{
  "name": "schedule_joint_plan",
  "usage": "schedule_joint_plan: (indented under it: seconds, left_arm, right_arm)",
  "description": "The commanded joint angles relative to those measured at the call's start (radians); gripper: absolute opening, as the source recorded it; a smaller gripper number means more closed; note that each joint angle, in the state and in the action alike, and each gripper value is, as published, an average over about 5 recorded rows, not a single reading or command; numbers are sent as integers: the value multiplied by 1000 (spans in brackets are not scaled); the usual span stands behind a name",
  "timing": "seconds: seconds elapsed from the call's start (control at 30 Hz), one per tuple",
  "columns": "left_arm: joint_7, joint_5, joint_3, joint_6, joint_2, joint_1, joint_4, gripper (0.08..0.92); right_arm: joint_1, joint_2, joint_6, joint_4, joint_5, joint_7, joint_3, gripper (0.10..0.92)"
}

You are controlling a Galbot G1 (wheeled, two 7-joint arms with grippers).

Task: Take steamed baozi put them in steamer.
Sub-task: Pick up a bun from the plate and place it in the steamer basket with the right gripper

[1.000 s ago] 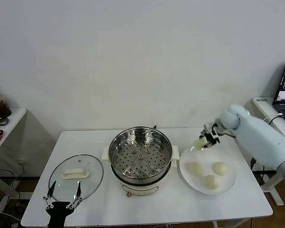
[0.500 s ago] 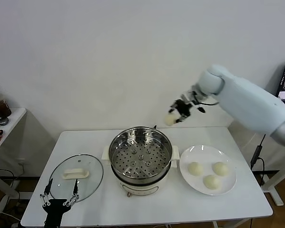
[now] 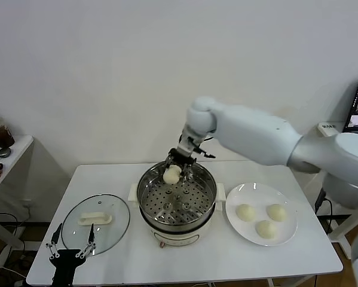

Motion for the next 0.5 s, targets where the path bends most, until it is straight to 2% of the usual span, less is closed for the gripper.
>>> schedule_joint_plan:
  seconds: [0.03, 0.5]
  left_arm:
    - [0, 0, -1, -1, 0, 0, 1, 823]
    - [0, 3, -1, -1, -2, -11, 10, 823]
  right_arm:
    - [-37, 70, 181, -82, -247, 49, -24, 492]
    - [-97, 72, 250, -163, -364, 100, 45, 495]
